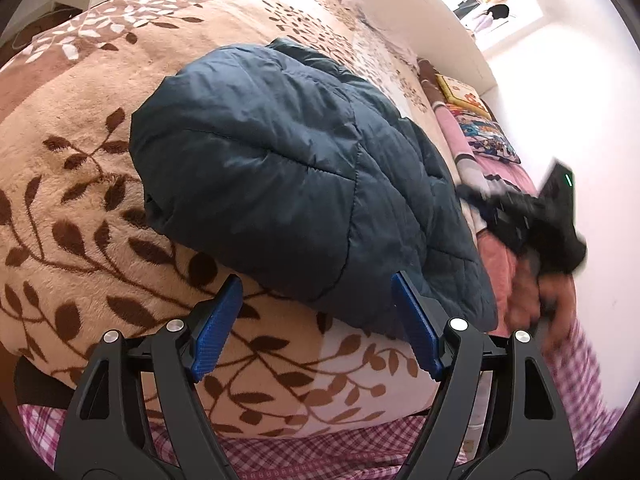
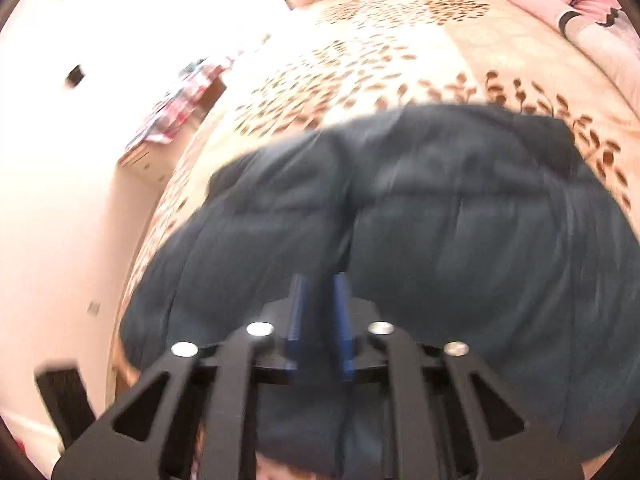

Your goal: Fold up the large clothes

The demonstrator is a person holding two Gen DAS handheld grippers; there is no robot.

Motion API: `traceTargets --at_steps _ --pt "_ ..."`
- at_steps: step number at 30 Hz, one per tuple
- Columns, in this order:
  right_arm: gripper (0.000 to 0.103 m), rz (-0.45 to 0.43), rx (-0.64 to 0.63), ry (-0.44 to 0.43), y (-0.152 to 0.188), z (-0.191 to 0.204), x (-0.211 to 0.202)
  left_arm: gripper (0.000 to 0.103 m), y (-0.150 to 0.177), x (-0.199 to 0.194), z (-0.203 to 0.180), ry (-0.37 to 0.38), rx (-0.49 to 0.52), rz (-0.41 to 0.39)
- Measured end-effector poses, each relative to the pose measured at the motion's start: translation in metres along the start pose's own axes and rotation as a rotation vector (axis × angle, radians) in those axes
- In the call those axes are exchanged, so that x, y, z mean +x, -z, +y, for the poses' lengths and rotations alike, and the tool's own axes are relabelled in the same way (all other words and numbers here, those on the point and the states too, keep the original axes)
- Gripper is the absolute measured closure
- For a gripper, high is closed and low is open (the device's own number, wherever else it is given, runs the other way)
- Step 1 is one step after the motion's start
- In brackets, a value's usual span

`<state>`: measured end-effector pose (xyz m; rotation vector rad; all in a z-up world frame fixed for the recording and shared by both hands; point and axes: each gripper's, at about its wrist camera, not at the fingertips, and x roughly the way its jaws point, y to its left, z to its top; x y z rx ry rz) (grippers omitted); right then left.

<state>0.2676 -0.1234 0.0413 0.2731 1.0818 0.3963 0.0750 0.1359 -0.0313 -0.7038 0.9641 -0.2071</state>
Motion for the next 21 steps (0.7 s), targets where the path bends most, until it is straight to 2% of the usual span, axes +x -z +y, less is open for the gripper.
traceTargets --at_steps 5,8,11,16,21 --pt "0.099 0.008 0.034 0.075 -0.066 -0.006 0.049 0.027 -0.001 0.000 0.007 0.001 -0.015 -0.002" --pt "0.100 0.041 0.076 0.138 -0.080 -0.017 0.084 0.027 0.000 0.000 0.012 -0.001 -0.031 0.002" --pt "0.103 0.139 0.137 0.136 -0.073 -0.031 0.120 0.027 -0.002 0.004 0.018 -0.006 -0.050 0.008" --pt "0.103 0.148 0.133 0.120 -0.065 -0.041 0.132 0.025 -0.006 0.010 0.024 0.009 -0.096 0.004" --pt "0.103 0.159 0.136 0.134 -0.065 -0.036 0.125 0.018 -0.014 0.010 0.023 0.065 -0.161 -0.019"
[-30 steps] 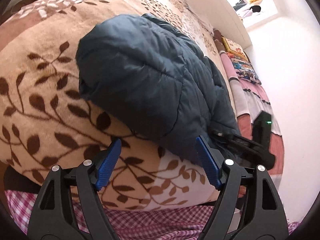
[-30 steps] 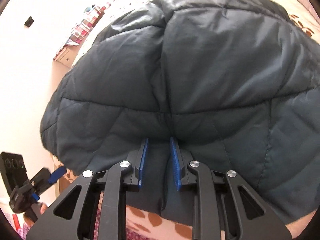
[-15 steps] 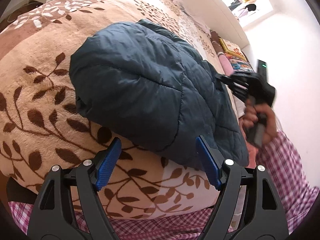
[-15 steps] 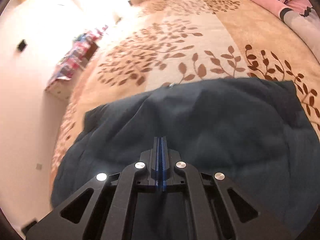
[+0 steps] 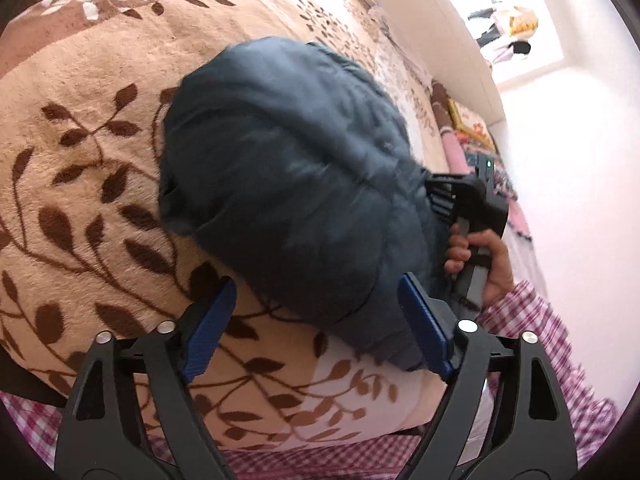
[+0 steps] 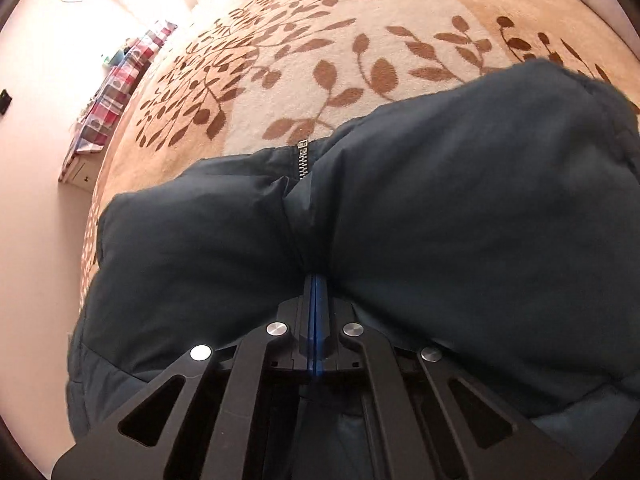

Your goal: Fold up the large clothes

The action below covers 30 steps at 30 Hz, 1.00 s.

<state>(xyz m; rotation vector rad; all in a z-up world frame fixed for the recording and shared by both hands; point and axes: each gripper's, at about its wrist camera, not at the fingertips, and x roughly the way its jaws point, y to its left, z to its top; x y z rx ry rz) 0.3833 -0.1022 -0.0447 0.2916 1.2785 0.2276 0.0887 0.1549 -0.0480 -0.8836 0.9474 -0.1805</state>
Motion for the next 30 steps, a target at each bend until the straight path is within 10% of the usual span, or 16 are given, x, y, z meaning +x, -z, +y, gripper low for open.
traceTargets --at_steps 9,17,30 --pt "0.103 -0.138 -0.120 -0.118 0.091 0.000 -0.107 0.015 -0.006 0.010 0.008 -0.013 -0.093 -0.026" --pt "0.101 0.024 -0.085 -0.180 0.202 -0.020 -0.090 0.015 -0.007 0.024 0.010 -0.058 -0.119 -0.045" --pt "0.103 0.025 -0.141 -0.121 0.210 -0.016 -0.062 0.006 -0.019 0.053 0.000 -0.103 -0.139 -0.140"
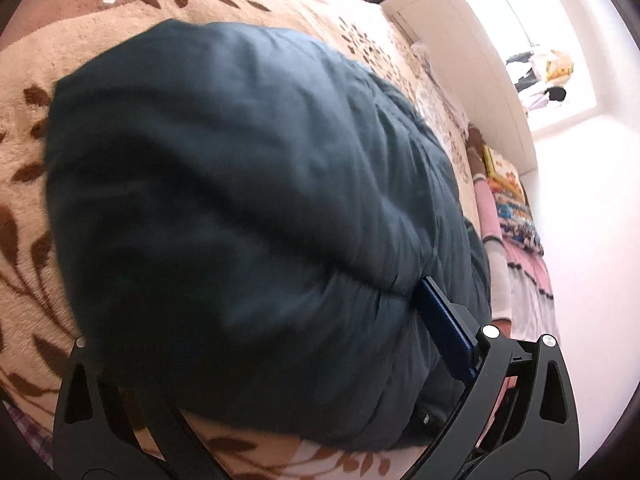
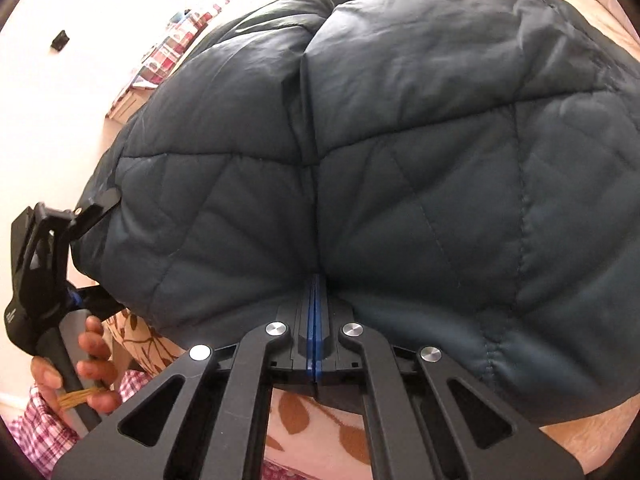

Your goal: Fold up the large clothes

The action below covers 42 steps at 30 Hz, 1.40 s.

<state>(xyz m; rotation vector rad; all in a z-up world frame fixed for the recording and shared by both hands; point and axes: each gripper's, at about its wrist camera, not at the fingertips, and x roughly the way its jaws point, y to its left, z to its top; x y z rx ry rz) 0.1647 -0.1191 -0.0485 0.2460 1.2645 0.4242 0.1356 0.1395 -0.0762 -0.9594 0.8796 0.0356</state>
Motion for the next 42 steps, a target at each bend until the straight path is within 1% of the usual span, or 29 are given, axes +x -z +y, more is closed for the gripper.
traceTargets --at_steps 1,2,3,4,5,6,7,8,10,13,16,20,23,24,26,28,31,33,35,36,38,39,42 --pt "0.103 0.000 0.008 -0.005 0.000 -0.002 -0.002 0.007 -0.002 0.001 0.001 0.009 -0.026 -0.015" --pt "0.103 0.000 0.018 -0.012 0.001 -0.004 -0.003 0.015 -0.004 0.001 0.002 0.012 -0.046 -0.023" --pt "0.103 0.000 0.025 -0.016 0.001 -0.006 -0.003 0.020 -0.005 0.001 0.002 0.008 -0.063 -0.029" --pt "0.103 0.001 0.033 -0.019 0.002 -0.006 -0.004 0.034 -0.005 0.000 0.001 0.007 -0.064 -0.032" --pt "0.103 0.002 0.036 -0.021 0.000 -0.012 -0.007 0.050 -0.005 -0.004 -0.003 0.012 -0.031 -0.042" --pt "0.103 0.003 0.040 -0.022 0.000 -0.014 -0.010 0.058 -0.006 -0.008 -0.008 0.015 0.006 -0.044" --pt "0.103 0.005 0.049 -0.027 0.001 -0.018 -0.013 0.068 -0.007 -0.013 -0.014 0.026 0.044 -0.045" --pt "0.103 0.007 0.059 -0.035 0.002 -0.018 -0.014 0.075 -0.008 -0.018 -0.016 0.041 0.058 -0.044" --pt "0.103 0.014 0.078 -0.048 0.003 -0.019 -0.016 0.080 -0.010 -0.026 -0.018 0.069 0.059 -0.041" --pt "0.103 0.037 0.090 -0.069 0.008 -0.018 -0.020 0.082 -0.011 -0.042 -0.015 0.098 0.054 -0.032" --pt "0.103 0.076 0.069 -0.100 0.016 -0.010 -0.025 0.082 -0.014 -0.069 0.000 0.106 0.040 -0.025" --pt "0.103 0.152 0.037 -0.171 0.033 0.011 -0.021 0.083 -0.013 -0.103 0.028 0.092 0.000 -0.034" --pt "0.103 0.217 -0.040 -0.196 0.040 0.034 -0.019 0.082 -0.013 -0.123 0.045 0.065 0.000 -0.045" --pt "0.101 0.222 -0.063 -0.209 0.038 0.039 -0.022 0.082 -0.012 -0.128 0.049 0.057 0.007 -0.050" --pt "0.101 0.167 -0.103 -0.225 0.027 0.051 -0.036 0.082 -0.011 -0.135 0.053 0.047 0.017 -0.059" --pt "0.101 0.079 -0.128 -0.207 0.008 0.054 -0.053 0.082 -0.010 -0.135 0.053 0.051 0.013 -0.063" --pt "0.101 0.022 -0.120 -0.160 -0.024 0.053 -0.055 0.082 -0.008 -0.138 0.052 0.045 0.043 -0.070" --pt "0.101 0.027 -0.116 -0.150 -0.042 0.056 -0.045 0.082 -0.008 -0.140 0.052 0.046 0.056 -0.070" --pt "0.101 0.061 -0.121 -0.138 -0.059 0.061 -0.025 0.082 -0.009 -0.143 0.052 0.047 0.060 -0.070" --pt "0.101 0.087 -0.122 -0.115 -0.063 0.059 -0.012 0.082 -0.008 -0.144 0.051 0.049 0.062 -0.071" --pt "0.103 0.142 -0.105 -0.088 -0.064 0.053 0.015 0.082 -0.006 -0.143 0.043 0.044 0.087 -0.071" --pt "0.103 0.152 -0.104 -0.085 -0.064 0.050 0.022 0.082 -0.003 -0.143 0.037 0.035 0.117 -0.075" --pt "0.103 0.148 -0.127 -0.060 -0.061 0.049 0.032 0.082 0.000 -0.146 0.018 0.020 0.196 -0.095"
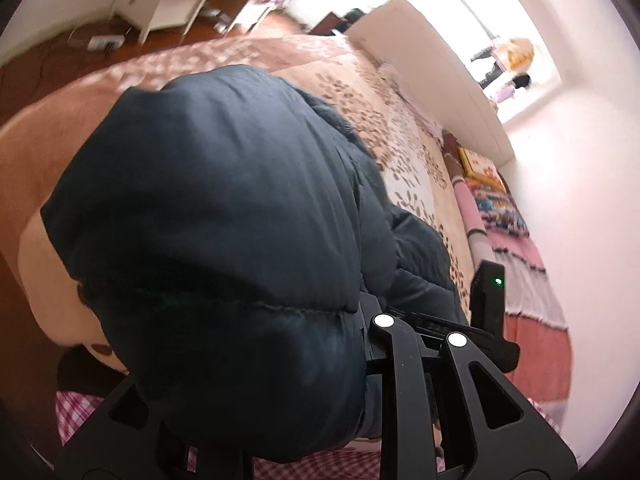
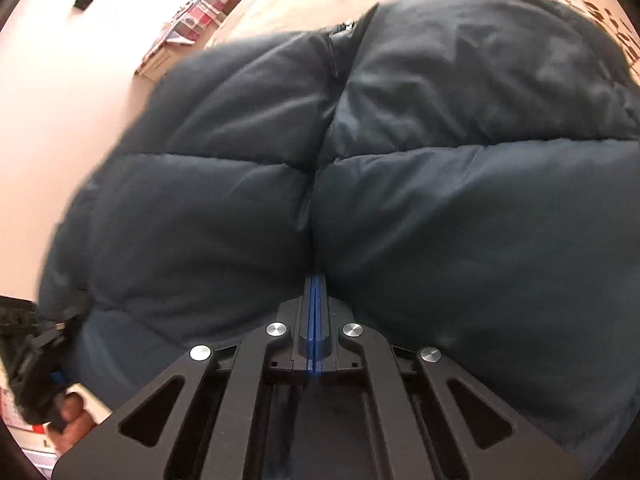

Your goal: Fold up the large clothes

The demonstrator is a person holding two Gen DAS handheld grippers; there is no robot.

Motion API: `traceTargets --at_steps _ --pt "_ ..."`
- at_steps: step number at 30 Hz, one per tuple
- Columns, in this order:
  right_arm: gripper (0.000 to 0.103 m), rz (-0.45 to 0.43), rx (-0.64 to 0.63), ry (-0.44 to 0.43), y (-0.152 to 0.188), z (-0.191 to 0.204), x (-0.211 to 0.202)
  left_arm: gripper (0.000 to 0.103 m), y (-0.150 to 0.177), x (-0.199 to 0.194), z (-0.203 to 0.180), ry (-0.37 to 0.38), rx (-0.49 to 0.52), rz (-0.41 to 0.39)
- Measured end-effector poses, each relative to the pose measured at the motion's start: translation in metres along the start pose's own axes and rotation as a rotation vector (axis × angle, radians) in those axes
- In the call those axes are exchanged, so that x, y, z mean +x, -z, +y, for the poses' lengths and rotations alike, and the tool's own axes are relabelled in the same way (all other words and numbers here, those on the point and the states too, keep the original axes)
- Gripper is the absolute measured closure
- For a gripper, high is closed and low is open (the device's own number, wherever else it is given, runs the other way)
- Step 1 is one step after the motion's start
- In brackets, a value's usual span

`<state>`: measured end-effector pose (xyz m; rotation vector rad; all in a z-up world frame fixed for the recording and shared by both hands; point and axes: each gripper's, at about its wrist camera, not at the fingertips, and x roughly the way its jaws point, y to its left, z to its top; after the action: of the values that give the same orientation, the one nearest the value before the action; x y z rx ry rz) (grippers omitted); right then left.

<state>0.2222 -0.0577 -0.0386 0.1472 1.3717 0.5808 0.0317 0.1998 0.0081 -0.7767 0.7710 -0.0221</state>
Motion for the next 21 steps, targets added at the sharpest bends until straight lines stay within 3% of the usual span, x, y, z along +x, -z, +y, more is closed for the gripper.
traceTargets --at_steps 5,7,10,13,16,21 --pt "0.103 -0.021 -0.008 0.022 0.005 0.006 0.003 0.082 -0.006 -0.010 -0.024 -0.003 0.086 -0.031" --pt "0.103 -0.023 0.012 -0.001 0.006 0.004 -0.007 0.082 -0.010 -0.015 -0.025 0.001 0.092 -0.037" --pt "0.102 -0.097 -0.001 -0.084 0.023 -0.006 -0.051 0.082 -0.013 -0.017 -0.027 0.001 0.094 -0.038" --pt "0.102 -0.191 0.024 -0.089 0.048 -0.035 -0.102 0.082 -0.014 -0.019 -0.033 -0.004 0.112 -0.046" --pt "0.101 -0.253 0.133 -0.066 0.083 -0.088 -0.143 0.082 -0.014 -0.020 -0.044 -0.009 0.139 -0.056" --pt "0.100 -0.309 0.259 -0.026 0.122 -0.127 -0.148 0.082 -0.012 -0.026 -0.062 -0.025 0.203 -0.071"
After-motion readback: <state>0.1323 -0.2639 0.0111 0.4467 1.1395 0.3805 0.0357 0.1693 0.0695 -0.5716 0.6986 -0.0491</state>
